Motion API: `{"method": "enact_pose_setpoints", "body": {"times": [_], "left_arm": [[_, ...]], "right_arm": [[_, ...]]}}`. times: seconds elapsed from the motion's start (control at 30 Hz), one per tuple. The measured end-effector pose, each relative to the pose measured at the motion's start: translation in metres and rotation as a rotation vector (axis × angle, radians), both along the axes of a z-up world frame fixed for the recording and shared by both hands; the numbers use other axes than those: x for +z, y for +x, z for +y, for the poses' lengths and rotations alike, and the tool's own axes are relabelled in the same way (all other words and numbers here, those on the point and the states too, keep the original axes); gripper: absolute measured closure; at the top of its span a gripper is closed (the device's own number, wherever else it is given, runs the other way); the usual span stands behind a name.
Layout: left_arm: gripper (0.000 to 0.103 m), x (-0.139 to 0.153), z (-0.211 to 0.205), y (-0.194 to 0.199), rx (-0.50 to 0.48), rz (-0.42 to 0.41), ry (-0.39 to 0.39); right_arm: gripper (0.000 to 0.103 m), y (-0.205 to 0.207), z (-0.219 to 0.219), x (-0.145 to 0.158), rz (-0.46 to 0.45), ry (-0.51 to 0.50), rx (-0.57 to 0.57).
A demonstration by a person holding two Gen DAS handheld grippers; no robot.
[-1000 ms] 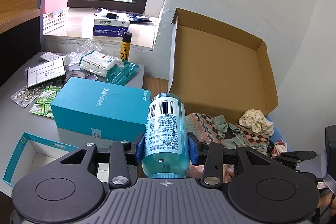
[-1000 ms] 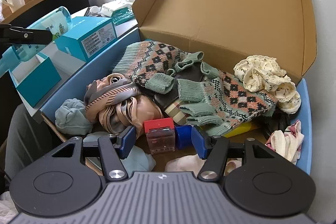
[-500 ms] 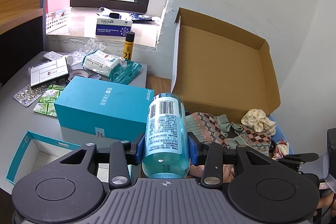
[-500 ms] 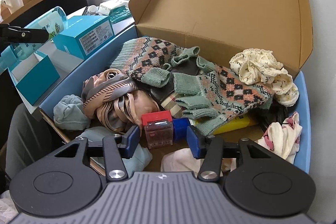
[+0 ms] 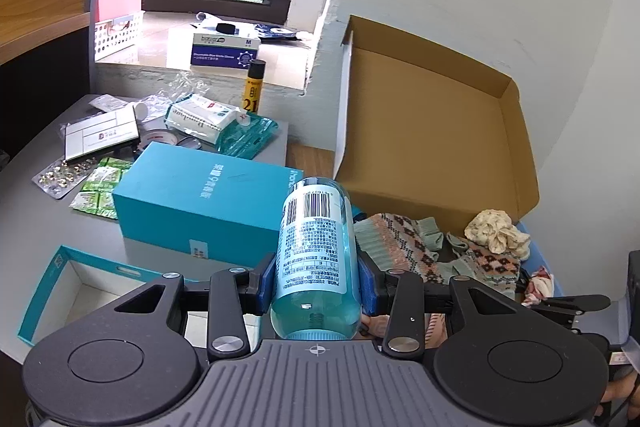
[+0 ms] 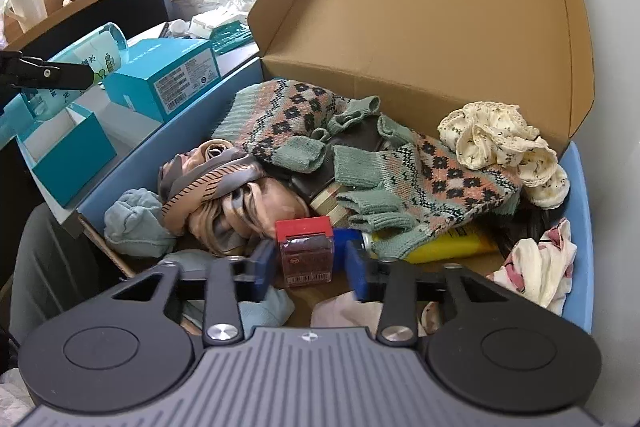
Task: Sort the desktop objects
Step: 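Carry the bottle with the left tool while the right tool reaches for the red box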
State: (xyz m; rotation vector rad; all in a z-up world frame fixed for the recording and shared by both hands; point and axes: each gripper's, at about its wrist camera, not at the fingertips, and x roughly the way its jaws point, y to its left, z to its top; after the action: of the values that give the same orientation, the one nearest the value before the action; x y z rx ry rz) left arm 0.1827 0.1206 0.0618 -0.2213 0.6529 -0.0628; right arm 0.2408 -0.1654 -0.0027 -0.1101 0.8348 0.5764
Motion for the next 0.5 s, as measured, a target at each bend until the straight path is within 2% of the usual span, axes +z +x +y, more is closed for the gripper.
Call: {"method": "enact_pose_setpoints", "body": {"times": [0.17, 0.23, 0.5], "left_arm": [[0.059, 0.0, 0.013, -0.006, -0.025, 0.01, 0.02], [0.059, 0.0, 0.019, -0.009, -0.034, 0.022, 0.061], [0.059, -0.005, 0.051, -0.014, -0.168, 0.075, 0.125]], "right_arm": [[0.07, -0.001, -0.002, 0.004, 0.011, 0.011, -0.003], [0.07, -0.002, -0.003, 0.008, 0.009, 0.017, -0.004], [0.07, -0.007, -0.009, 0.027, 0.005, 0.029, -0.014]]}}
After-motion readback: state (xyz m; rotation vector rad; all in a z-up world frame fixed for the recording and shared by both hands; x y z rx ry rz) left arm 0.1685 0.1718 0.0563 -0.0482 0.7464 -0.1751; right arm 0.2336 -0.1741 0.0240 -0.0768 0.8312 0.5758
